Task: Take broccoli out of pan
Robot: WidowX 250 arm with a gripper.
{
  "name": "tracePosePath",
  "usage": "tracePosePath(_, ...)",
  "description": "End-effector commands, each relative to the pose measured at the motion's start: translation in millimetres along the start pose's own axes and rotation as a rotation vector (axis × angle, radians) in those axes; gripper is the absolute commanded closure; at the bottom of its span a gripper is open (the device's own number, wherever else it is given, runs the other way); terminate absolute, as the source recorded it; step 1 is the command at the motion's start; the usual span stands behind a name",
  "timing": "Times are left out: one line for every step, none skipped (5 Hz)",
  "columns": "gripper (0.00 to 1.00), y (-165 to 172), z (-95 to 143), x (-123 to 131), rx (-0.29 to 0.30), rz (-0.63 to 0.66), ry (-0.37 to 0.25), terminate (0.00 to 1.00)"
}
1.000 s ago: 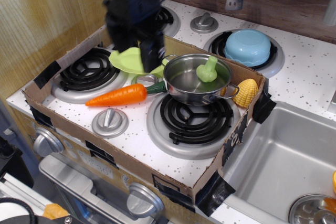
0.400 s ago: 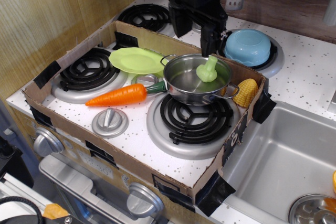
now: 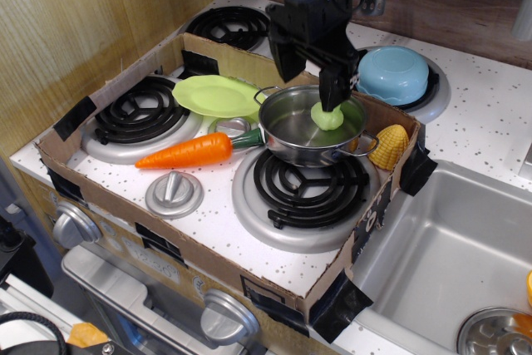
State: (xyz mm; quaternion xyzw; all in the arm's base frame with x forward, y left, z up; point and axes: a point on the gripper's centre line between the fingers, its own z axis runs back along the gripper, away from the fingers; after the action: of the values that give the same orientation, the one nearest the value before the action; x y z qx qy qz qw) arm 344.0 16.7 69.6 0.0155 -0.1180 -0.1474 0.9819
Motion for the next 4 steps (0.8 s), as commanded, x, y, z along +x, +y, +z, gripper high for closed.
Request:
tracePosePath(0.00, 0, -10, 14, -0.049, 0.007, -0.030, 0.00)
tracePosePath(0.00, 3, -15, 23, -0.069, 0.009, -0.037, 0.00)
tracePosePath(0.00, 5, -20, 31, -0.095, 0.007, -0.033, 0.00)
tracePosePath(0.00, 6, -22, 33, -0.104, 0.017, -0.031, 0.00)
